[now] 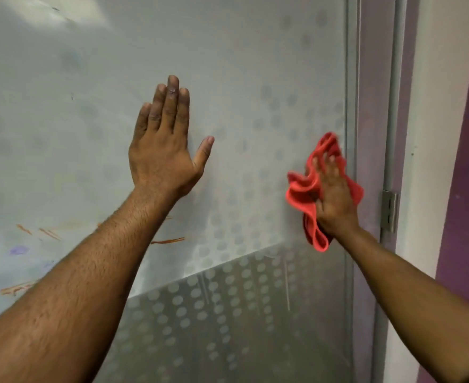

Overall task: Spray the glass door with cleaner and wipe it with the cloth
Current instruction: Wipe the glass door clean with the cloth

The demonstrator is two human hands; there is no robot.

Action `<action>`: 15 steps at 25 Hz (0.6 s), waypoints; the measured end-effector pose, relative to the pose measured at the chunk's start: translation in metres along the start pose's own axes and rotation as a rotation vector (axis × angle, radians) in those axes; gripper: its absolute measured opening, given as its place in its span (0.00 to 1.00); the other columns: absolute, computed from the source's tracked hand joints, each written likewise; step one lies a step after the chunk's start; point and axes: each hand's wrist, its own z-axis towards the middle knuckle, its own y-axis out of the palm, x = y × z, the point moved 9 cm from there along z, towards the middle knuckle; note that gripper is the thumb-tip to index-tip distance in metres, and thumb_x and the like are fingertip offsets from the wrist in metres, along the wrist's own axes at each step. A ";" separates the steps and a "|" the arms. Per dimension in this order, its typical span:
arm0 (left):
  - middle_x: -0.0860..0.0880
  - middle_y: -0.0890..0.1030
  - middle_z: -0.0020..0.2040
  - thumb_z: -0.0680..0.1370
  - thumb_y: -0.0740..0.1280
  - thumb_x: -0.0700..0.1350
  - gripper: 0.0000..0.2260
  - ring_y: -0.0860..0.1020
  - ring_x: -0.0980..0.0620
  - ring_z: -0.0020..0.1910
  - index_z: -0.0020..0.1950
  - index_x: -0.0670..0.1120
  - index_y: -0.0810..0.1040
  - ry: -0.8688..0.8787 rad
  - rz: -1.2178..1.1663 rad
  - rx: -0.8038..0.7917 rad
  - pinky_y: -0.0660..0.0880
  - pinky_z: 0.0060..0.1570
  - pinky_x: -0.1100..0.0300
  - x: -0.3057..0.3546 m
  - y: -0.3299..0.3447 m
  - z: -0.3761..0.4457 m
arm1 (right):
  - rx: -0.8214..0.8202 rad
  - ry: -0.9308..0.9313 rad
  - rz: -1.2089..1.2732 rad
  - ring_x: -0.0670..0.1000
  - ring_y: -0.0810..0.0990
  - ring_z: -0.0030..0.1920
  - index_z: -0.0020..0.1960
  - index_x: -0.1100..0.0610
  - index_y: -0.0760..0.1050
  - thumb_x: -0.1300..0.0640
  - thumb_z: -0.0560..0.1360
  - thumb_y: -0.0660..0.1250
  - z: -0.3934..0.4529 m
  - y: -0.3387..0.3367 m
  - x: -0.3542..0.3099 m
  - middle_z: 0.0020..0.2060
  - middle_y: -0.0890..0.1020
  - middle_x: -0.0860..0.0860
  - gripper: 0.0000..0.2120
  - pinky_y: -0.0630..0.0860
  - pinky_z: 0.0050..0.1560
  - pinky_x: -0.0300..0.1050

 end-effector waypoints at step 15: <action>0.46 0.49 0.82 0.82 0.48 0.62 0.34 0.47 0.50 0.81 0.82 0.44 0.48 -0.016 0.077 0.017 0.45 0.78 0.54 -0.016 -0.007 -0.011 | 0.152 0.061 0.125 0.55 0.53 0.77 0.77 0.58 0.59 0.53 0.72 0.61 0.037 0.029 -0.131 0.76 0.60 0.59 0.35 0.53 0.74 0.58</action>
